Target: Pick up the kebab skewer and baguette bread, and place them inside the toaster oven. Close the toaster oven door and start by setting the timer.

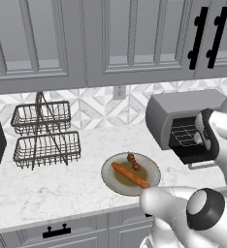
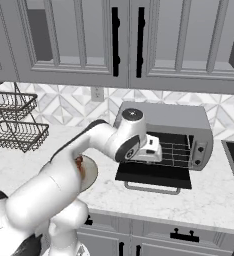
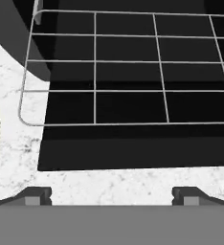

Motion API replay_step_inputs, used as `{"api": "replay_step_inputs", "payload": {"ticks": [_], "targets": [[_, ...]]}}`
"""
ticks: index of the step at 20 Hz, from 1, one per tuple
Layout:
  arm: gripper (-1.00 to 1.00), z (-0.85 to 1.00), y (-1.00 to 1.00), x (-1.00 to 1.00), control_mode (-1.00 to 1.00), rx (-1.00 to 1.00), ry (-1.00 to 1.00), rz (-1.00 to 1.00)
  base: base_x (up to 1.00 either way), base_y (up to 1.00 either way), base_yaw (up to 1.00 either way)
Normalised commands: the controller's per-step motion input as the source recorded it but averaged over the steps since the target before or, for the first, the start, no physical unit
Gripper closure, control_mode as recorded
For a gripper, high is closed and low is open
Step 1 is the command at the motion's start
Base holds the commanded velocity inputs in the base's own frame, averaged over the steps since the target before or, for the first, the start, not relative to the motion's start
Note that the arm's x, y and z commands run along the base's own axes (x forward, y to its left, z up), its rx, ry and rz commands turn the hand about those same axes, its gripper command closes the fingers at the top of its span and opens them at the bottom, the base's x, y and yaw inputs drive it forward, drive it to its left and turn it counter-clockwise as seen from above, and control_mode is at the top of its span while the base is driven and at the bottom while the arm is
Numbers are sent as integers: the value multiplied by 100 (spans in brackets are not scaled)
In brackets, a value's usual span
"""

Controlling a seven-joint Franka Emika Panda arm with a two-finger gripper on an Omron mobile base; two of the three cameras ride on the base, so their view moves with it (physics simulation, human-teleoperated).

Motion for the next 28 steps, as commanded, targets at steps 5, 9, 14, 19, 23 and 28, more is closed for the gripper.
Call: {"api": "replay_step_inputs", "payload": {"ticks": [5, 9, 14, 19, 23, 28], "targets": [[-100, 1, 100, -27, -100, 0, 0, 9, 0, 0, 0], [-100, 1, 100, -17, -100, 0, 0, 14, 0, 0, 0], [-100, 1, 100, -2, -100, -1, 0, 16, 0, 0, 0], [-100, 0, 94, 0, -100, -2, 3, 11, 0, 0, 0], [-100, -6, 99, 0, -100, -3, 1, 6, 0, 0, 0], [-100, -3, 75, 0, -100, -1, 1, 2, 0, 0, 0]]}}
